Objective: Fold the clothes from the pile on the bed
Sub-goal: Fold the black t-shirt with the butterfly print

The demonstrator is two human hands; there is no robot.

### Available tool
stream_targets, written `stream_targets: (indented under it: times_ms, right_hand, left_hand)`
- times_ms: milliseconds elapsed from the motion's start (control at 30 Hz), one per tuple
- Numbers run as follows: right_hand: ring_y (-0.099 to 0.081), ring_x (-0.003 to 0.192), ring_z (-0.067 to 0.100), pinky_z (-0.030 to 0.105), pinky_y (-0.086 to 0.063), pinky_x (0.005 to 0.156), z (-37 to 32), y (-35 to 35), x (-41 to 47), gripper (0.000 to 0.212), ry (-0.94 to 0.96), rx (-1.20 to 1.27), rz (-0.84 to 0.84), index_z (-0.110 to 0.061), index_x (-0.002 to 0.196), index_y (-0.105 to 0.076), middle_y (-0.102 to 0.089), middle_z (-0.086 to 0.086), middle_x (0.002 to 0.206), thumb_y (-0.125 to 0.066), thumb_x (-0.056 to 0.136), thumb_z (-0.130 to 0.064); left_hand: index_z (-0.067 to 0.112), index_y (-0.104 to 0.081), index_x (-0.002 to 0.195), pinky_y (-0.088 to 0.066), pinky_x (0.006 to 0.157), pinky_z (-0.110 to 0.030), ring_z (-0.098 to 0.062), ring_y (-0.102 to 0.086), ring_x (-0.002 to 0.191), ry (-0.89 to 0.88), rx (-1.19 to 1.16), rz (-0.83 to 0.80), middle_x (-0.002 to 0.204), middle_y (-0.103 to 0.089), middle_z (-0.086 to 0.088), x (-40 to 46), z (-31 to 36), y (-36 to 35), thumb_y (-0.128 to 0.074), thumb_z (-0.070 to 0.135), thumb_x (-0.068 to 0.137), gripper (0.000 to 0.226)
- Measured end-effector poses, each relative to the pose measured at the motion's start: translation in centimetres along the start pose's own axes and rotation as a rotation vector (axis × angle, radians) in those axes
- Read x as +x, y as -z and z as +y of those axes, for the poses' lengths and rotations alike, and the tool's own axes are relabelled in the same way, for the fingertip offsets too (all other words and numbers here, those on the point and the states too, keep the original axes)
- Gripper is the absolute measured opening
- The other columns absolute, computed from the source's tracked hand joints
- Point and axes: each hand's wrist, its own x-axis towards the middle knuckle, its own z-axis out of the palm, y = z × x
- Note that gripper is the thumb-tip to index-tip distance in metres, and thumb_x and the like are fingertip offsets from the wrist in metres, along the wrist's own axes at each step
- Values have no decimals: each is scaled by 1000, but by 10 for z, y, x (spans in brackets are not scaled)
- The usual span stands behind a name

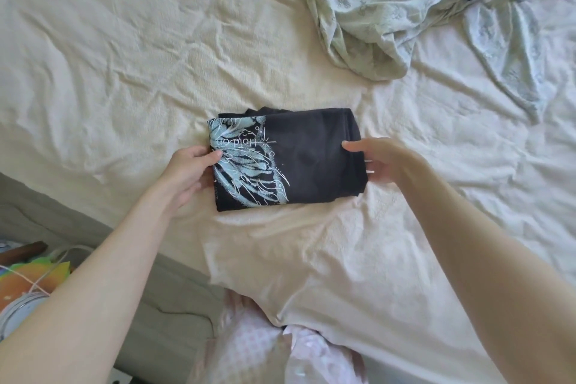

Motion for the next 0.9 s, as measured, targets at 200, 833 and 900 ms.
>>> stream_targets:
  times_ms: [200,833,900]
  right_hand:
    - [-65,95,21,35,-53,68,-1,-5,-15,24,57,-29,38,-12,105,-63,-67,3,107,-71,83,-18]
    - [-62,95,16,33,-49,70,140,17,-242,19,202,428,333,-20,105,-66,-69,0,104,-62,88,-14]
    - [-63,96,18,33,-50,70,175,26,-268,20,195,509,381,-18,107,-66,-70,1,103,-63,88,-15]
  left_hand:
    - [11,-56,104,-54,61,-29,-15,-64,74,-57,-26,74,92,-66,-2,-20,1,-1,-55,9,93,11]
    - [14,-59,95,-51,60,-28,-19,-66,74,-266,268,-225,87,-68,-7,-186,27,-40,-61,11,90,6]
    - [15,-60,94,-52,61,-29,-20,-66,75,-290,327,-298,87,-69,-7,-209,27,-60,-61,10,90,6]
